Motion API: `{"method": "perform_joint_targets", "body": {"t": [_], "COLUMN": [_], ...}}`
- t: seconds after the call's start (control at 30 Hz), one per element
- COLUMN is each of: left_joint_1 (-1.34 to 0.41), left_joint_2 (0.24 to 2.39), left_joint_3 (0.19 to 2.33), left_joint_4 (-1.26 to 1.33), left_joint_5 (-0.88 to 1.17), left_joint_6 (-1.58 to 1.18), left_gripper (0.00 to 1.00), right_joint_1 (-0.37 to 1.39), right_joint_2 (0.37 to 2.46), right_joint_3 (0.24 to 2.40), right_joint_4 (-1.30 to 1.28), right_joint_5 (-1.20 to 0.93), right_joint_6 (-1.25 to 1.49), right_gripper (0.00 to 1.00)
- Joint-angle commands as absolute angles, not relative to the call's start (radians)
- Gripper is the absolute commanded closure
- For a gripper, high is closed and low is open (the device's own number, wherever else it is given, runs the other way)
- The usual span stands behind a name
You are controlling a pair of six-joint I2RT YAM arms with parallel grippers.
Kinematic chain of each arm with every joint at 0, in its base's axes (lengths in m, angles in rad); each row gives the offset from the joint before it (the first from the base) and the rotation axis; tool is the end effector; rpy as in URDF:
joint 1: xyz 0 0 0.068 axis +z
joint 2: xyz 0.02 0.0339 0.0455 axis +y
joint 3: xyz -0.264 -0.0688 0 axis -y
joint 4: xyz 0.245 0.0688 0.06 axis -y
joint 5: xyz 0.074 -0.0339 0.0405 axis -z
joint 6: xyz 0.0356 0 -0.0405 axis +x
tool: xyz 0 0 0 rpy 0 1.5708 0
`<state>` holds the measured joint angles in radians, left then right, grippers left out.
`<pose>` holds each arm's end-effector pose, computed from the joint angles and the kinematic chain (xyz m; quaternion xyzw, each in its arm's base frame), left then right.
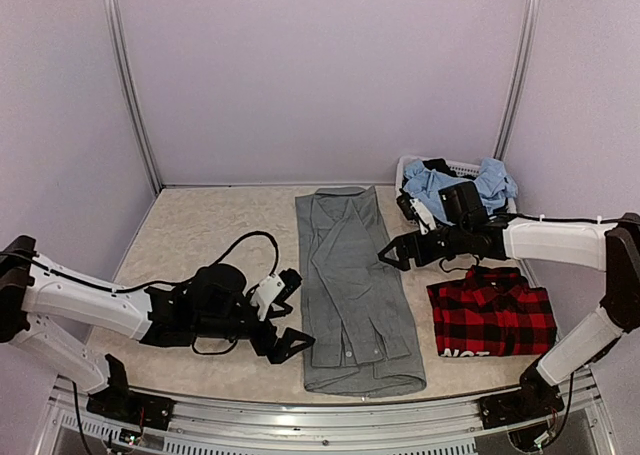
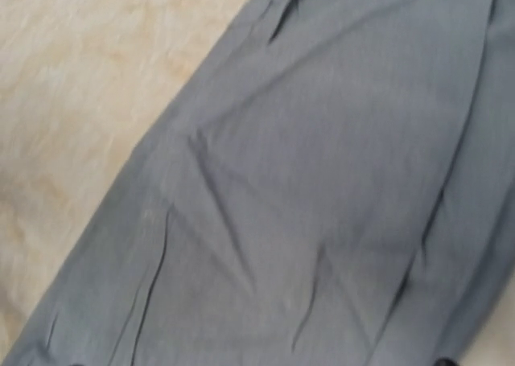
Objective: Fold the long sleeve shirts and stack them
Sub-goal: Rotate the rectangle-folded shirt at the center of the board, then pick up the rectangle-folded shirt from the center of the board.
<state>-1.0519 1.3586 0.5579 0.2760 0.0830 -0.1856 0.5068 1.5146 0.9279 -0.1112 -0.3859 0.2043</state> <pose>0.1327 -0.2383 0.1826 0.3821 0.7769 -0.3188 0.3857 0.2771 0.1692 0.2227 -0.2142 0.8671 0.3073 0.3284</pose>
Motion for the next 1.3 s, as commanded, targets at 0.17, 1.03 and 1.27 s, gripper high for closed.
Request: {"method": "perform_joint_targets", "body": {"t": [0.17,1.03,1.27], "left_joint_1": [-1.235,-1.326,-1.331], "left_joint_2": [1.578,1.786,1.762], "left_joint_3": [0.707,0.786,0.782], "left_joint_4": [0.129,0.003,0.003], "left_joint_5": [0.055,-0.136,-0.153], "left_joint_6": [-0.002,0.058,0.059], "left_gripper": [0.03,0.5,0.85], "right_joint_1": [0.515,0.523,0.536], "right_joint_2": [1.358,1.134,1.121], "right_joint_3": [0.781,0.594,0.596], "right_joint_4": [-0.139,-0.223,-0.25], "right_joint_5": [-0.395,-0.426,-0.423], "right_joint_6": [0.259,0.348,0.364], "right_gripper": [0.1,0.11,0.12]}}
